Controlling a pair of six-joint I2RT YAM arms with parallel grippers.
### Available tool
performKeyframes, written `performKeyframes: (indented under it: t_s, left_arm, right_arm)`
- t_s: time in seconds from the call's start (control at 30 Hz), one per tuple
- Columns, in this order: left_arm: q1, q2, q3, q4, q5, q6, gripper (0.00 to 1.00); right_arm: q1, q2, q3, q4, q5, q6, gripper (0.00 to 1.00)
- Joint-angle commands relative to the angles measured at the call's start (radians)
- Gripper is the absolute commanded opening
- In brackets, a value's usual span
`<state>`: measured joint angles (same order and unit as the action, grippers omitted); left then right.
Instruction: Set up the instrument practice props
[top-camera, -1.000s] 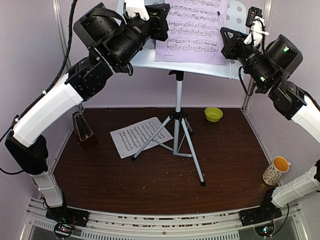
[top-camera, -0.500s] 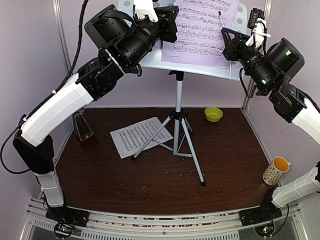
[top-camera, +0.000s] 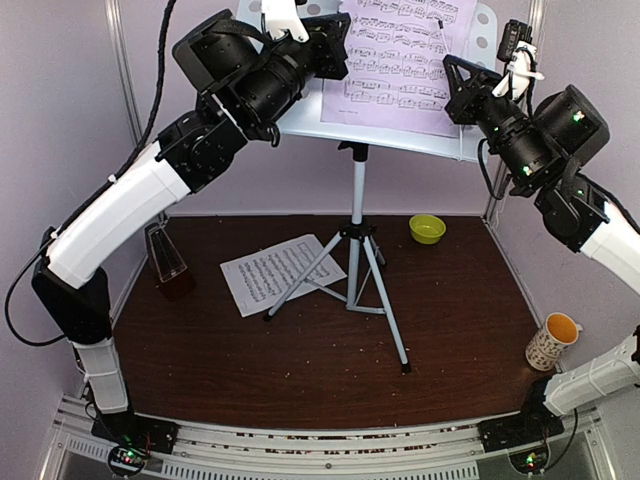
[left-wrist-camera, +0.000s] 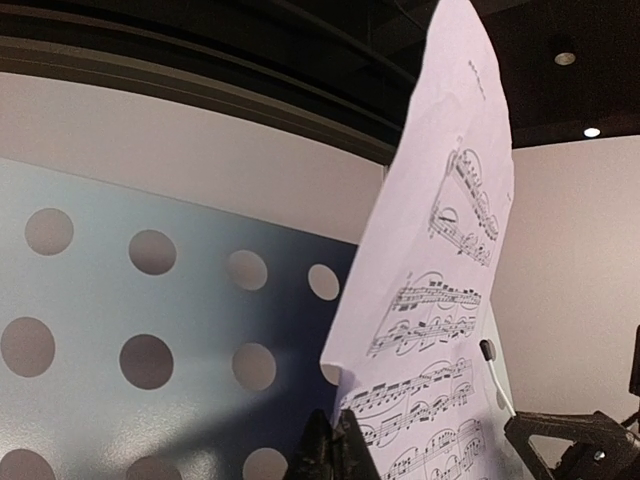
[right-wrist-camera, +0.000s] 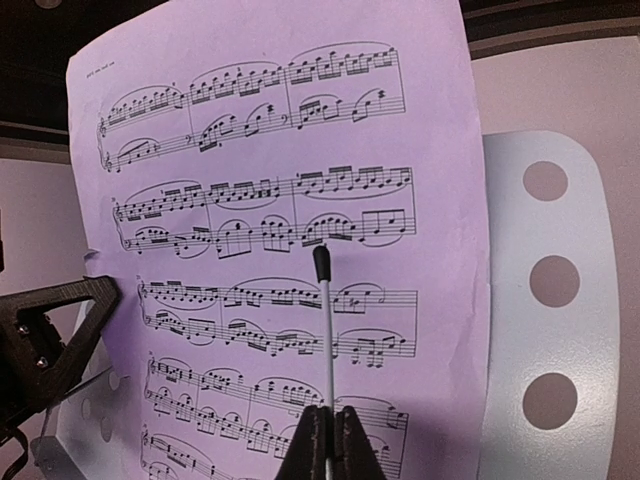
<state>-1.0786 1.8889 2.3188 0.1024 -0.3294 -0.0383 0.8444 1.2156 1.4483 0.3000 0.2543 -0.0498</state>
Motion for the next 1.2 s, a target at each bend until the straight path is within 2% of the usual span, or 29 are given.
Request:
performKeyframes:
  t_s: [0.0,0.93,1.17]
  left_arm:
    - [0.013,0.024,0.022,0.005,0.028,-0.051,0.00]
    - [0.013,0.088,0.060,-0.008,0.097,-0.103,0.00]
    - [0.023,0.085,0.059,-0.027,0.069,-0.081,0.00]
  right_arm:
    - [-0.002,-0.023,-0.011,0.047,-0.021,-0.019,0.00]
    - [0.019,-0.032,-0.051,0.128,-0.039,-0.087,0.00]
    - [0.024,-0.036,-0.068,0.146,-0.050,-0.106,0.00]
